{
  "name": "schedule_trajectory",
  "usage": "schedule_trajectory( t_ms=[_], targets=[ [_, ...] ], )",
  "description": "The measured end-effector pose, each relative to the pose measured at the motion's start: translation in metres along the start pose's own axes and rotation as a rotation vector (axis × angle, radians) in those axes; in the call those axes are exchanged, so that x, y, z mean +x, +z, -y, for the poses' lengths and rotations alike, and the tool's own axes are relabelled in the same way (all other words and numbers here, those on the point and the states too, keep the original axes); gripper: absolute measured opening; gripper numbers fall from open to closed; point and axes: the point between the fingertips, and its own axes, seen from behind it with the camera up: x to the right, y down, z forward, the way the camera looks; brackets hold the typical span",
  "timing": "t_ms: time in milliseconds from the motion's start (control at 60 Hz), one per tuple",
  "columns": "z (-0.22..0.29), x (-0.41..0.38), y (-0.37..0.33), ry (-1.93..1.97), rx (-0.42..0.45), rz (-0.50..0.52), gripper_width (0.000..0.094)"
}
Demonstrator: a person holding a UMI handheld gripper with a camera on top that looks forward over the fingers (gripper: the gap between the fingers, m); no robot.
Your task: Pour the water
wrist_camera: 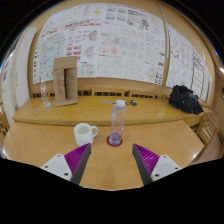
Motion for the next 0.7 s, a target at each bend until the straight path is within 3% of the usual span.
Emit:
schedule_trajectory(
  t_ms=[333, 700],
  targets=[
    [-0.031, -0.022, -0.164, -0.03, 0.011, -0.014, 0.0854],
    [-0.036, -0.02, -0.202, -0.038, 0.034, -0.021, 0.0852]
  ],
)
